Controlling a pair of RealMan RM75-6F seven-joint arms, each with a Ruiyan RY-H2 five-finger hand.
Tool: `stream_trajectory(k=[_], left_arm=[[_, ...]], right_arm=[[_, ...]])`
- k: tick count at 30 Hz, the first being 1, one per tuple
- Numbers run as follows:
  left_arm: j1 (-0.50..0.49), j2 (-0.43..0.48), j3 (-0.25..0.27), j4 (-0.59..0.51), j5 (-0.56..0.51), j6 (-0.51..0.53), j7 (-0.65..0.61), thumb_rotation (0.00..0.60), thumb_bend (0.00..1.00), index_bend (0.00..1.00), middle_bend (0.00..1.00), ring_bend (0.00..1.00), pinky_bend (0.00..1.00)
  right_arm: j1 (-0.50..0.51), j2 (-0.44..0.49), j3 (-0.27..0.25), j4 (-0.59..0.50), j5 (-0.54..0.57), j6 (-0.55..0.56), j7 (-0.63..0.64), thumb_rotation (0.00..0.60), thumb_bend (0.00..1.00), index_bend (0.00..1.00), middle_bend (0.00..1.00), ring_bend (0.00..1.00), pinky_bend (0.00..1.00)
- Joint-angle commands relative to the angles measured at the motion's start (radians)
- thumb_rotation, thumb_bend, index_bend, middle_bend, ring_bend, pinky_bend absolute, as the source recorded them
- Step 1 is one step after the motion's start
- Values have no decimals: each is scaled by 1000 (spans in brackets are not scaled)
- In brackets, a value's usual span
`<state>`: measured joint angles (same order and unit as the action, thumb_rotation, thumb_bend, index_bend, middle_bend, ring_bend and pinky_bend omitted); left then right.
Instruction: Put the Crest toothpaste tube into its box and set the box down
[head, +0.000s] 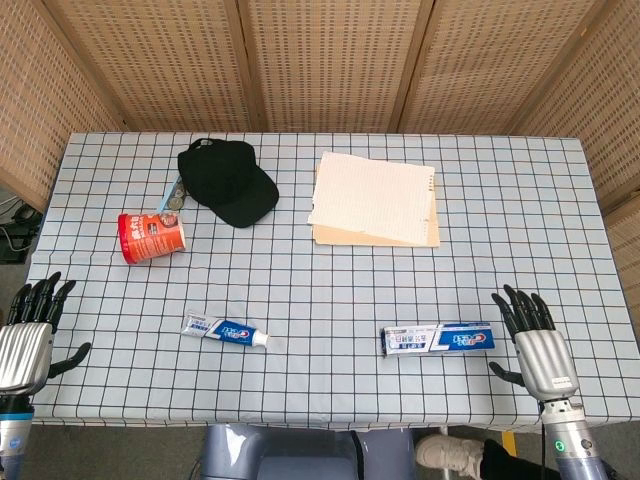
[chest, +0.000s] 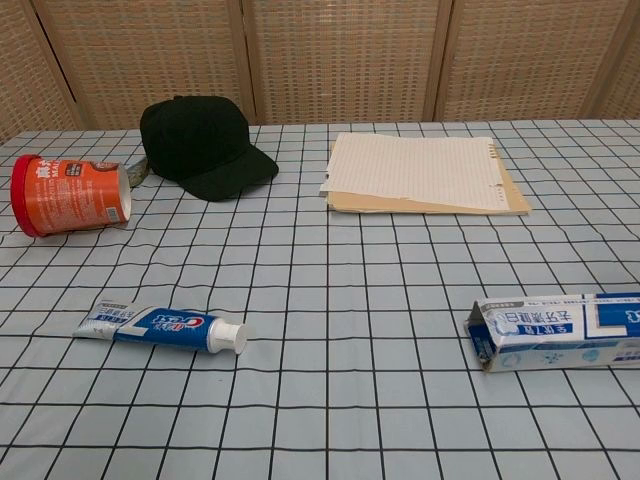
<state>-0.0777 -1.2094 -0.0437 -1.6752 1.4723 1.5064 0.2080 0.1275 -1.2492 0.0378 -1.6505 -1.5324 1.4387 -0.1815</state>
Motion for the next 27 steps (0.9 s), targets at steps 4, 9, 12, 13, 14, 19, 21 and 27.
stream_trajectory(k=[4,9,12,13,14,19,21,27], left_arm=[[-1,5,3,-1,-2,-9,2,600,224,77,0,0,0],[-5,6,3,-2,-8,-20,6,600,223,77,0,0,0],[-6,7,3,-3,-10,-22,5,600,224,77,0,0,0],[-6,8,3,-4,-11,-23,5,600,223,77,0,0,0],[-6,8,3,-4,-12,-24,4,600,223,77,0,0,0],[-7,12,5,-7,-12,-27,0,600,224,77,0,0,0],[-8,12,6,-9,-10,-29,3,600,224,77,0,0,0],[-10,8,12,-10,5,-28,15,600,225,87,0,0,0]], right_arm=[[0,0,-1,0,2,-4,-1,600,129,48,0,0,0],[1,-2,-2,-2,1,-5,-6,600,129,48,0,0,0],[2,-3,-1,0,4,-8,-9,600,130,48,0,0,0],[3,-3,0,0,7,-10,-8,600,130,48,0,0,0],[3,-4,-1,0,8,-12,-9,600,130,48,0,0,0],[3,-3,-2,-2,6,-11,-12,600,129,48,0,0,0],[3,-4,-2,-1,6,-11,-14,600,129,48,0,0,0],[2,0,0,0,10,-12,-5,600,129,49,0,0,0]])
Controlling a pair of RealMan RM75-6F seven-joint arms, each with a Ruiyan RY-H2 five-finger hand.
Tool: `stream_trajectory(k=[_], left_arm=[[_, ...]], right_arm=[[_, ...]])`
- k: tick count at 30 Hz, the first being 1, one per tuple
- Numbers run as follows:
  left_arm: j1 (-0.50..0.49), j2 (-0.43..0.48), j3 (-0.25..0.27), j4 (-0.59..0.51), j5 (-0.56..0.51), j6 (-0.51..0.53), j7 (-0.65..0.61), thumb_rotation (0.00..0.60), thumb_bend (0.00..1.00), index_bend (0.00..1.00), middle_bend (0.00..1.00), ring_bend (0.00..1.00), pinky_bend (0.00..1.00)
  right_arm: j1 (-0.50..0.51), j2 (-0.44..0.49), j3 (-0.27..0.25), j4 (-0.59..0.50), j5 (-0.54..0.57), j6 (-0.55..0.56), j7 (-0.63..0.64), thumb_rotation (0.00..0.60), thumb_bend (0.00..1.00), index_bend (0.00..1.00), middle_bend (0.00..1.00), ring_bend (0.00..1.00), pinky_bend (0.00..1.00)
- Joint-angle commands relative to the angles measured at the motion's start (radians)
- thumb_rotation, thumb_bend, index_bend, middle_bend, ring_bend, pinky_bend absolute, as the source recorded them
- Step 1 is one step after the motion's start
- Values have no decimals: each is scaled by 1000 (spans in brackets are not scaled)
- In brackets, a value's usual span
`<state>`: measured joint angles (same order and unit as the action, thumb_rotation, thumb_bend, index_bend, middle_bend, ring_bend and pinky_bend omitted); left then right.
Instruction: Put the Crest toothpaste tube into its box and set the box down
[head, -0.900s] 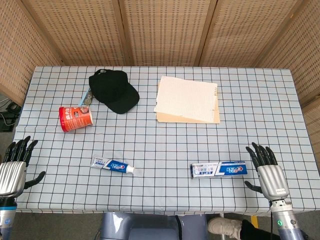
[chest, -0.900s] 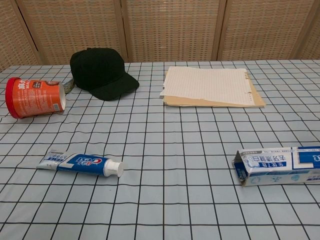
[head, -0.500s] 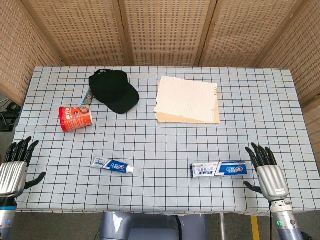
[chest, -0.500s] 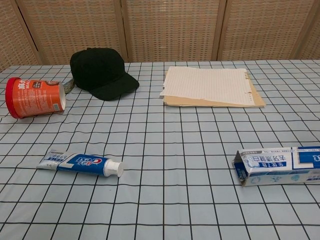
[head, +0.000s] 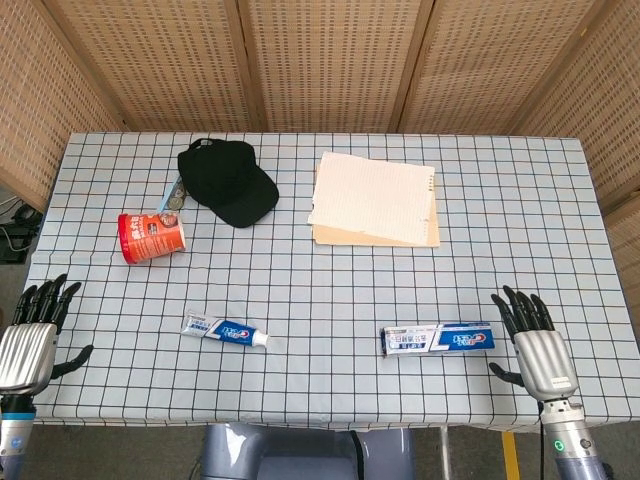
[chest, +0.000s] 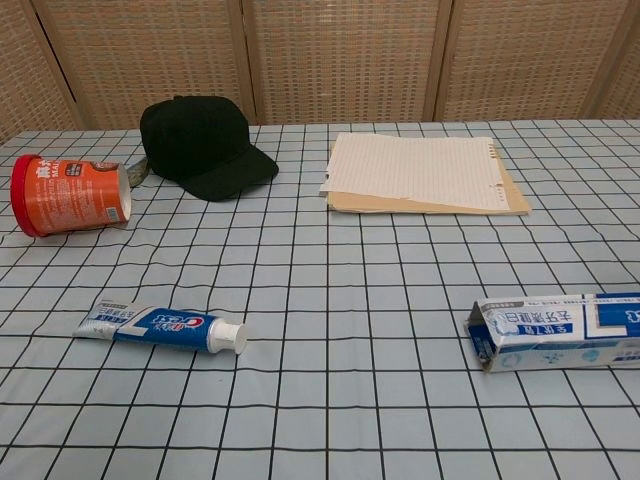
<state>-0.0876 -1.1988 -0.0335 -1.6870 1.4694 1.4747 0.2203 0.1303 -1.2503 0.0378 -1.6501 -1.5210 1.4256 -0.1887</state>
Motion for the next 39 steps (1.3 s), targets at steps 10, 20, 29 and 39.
stream_trajectory(k=[10,20,29,39], left_arm=[[-18,-7,9,13,53,-5,-33,600,225,180,0,38,68],[-136,8,-6,3,35,-193,-13,600,227,295,93,133,130],[-241,-39,-38,-14,-87,-360,125,600,233,322,122,153,142],[-326,-118,-59,6,-217,-449,264,600,249,338,133,163,155]], right_arm=[[0,1,-2,-1,1,-2,4,600,129,48,0,0,0],[0,1,-1,-6,6,-5,-2,600,129,54,0,0,0],[1,1,-1,-7,12,-11,-4,600,129,54,0,0,0],[2,5,2,-7,16,-11,5,600,130,54,0,0,0]])
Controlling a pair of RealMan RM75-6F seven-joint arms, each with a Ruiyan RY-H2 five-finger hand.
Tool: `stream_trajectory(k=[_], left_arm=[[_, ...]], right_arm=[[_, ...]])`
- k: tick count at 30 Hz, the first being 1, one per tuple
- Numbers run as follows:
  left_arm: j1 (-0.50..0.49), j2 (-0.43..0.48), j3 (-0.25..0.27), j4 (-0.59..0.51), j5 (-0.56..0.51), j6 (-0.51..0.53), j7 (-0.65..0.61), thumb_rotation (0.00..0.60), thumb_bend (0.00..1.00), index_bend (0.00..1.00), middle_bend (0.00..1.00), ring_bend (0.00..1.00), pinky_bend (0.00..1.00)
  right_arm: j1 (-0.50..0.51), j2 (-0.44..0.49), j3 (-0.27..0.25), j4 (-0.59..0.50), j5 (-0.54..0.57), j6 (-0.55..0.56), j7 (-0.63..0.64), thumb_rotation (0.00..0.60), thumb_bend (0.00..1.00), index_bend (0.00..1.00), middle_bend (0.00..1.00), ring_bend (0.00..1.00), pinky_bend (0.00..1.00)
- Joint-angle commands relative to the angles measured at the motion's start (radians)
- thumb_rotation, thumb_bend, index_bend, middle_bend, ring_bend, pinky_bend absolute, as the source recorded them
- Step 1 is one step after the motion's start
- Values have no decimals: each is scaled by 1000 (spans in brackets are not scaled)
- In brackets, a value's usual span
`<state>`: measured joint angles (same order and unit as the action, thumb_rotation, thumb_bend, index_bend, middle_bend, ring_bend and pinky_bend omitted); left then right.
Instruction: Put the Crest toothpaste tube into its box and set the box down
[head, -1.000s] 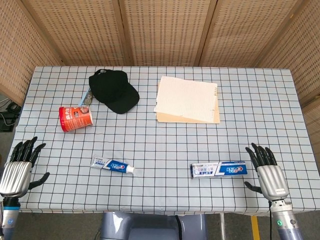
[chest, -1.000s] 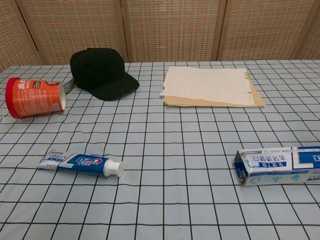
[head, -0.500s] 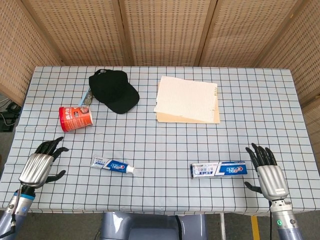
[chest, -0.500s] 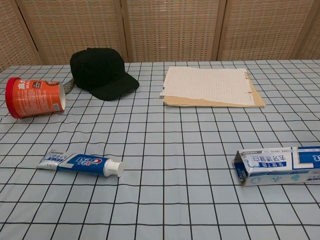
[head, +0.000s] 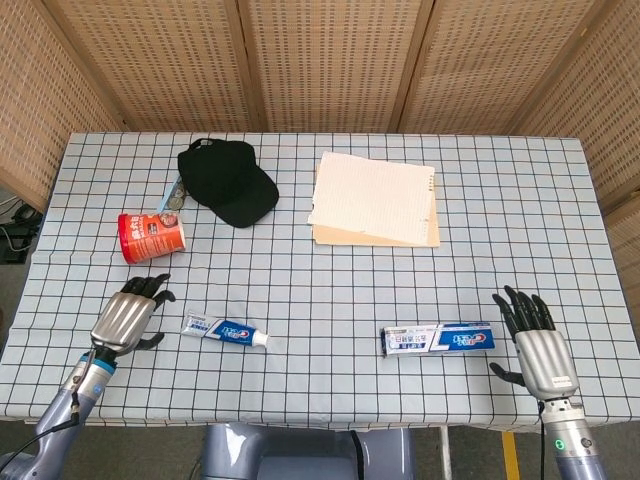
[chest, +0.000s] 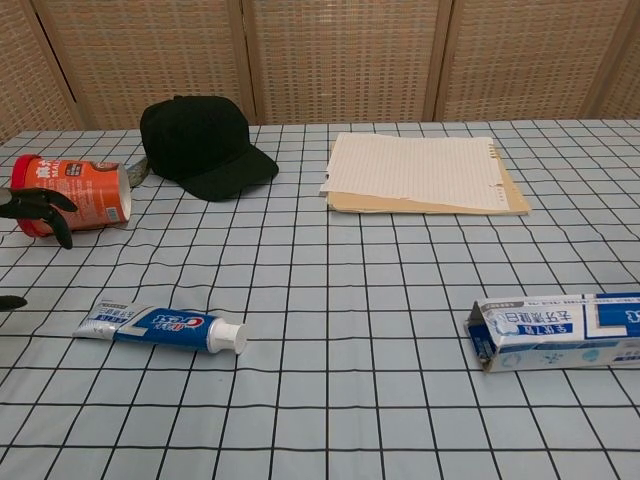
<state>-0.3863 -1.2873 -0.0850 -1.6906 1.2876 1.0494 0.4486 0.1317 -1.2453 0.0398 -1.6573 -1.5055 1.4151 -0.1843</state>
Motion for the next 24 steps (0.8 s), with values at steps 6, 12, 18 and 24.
stream_trajectory(k=[6,12,18,24], left_arm=[[-76,-71,-6,11,-114,-61,124,600,250,327,133,163,156],[-109,-104,-2,4,-171,-69,181,600,250,313,133,163,156],[-134,-133,15,-6,-208,-60,238,600,250,294,133,163,155],[-158,-160,21,0,-251,-49,277,600,251,288,133,163,155]], right_arm=[[1,1,1,0,4,-4,3,600,129,54,0,0,0],[1,5,3,-1,7,-2,9,600,130,54,0,0,0],[0,10,5,-1,9,-1,22,600,129,54,0,0,0],[0,13,5,-4,9,-1,27,600,130,56,0,0,0]])
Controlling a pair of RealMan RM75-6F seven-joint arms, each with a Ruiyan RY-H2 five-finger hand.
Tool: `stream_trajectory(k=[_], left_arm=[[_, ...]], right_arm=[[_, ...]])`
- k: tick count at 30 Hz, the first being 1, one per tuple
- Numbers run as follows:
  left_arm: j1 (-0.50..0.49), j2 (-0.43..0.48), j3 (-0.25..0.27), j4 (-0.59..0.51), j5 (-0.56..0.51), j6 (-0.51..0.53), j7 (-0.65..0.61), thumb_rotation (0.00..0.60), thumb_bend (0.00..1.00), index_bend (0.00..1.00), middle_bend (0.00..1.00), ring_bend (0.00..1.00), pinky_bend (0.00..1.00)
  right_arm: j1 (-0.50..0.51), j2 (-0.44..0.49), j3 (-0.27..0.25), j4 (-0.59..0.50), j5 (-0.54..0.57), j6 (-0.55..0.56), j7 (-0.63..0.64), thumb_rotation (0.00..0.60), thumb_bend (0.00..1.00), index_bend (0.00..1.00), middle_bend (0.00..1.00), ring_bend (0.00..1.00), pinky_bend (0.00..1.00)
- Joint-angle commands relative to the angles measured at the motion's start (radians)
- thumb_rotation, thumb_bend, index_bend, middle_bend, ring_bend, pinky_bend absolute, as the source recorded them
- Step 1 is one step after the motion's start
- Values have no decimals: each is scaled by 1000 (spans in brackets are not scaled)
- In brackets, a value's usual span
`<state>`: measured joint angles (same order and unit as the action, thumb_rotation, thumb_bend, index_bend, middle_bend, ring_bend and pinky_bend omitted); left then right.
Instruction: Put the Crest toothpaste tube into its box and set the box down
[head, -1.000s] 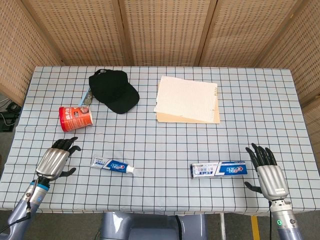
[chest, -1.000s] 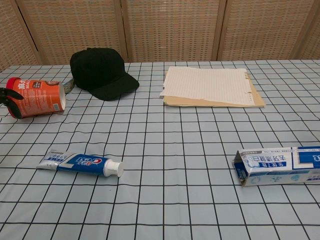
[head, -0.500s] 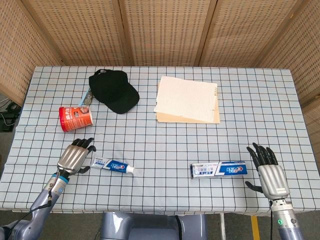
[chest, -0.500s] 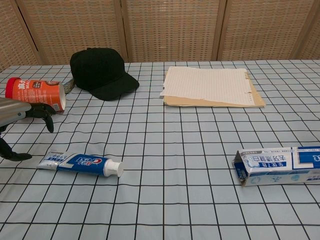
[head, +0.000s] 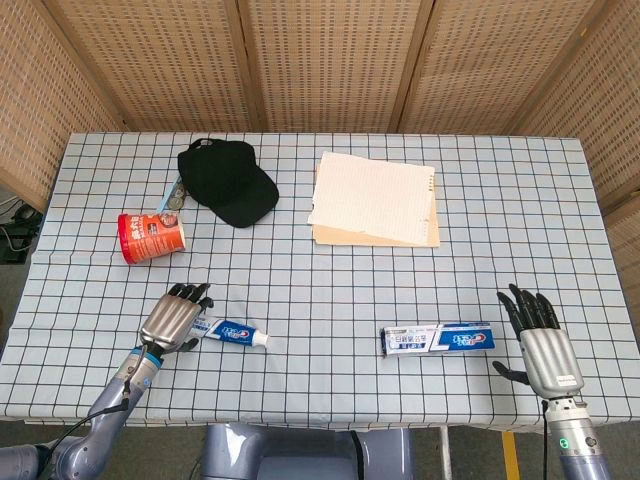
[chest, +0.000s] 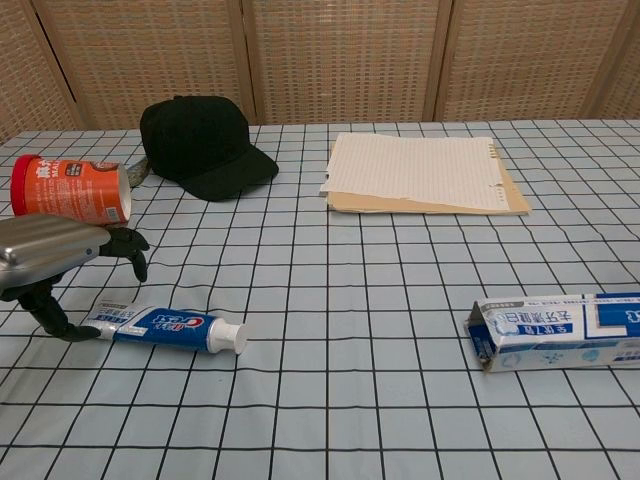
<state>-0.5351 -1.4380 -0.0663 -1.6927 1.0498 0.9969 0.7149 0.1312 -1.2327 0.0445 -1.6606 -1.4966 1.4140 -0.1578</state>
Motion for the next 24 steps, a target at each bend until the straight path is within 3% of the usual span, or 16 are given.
stream_trajectory(k=[1,24], left_arm=[[-14,-14,4,3,-21,6,18,600,250,288,133,163,155],[-77,-115,36,59,-97,39,75,600,256,331,134,164,172]], right_arm=[[0,0,1,0,1,0,2,600,130,56,0,0,0],[0,5,4,2,5,0,24,600,129,56,0,0,0]])
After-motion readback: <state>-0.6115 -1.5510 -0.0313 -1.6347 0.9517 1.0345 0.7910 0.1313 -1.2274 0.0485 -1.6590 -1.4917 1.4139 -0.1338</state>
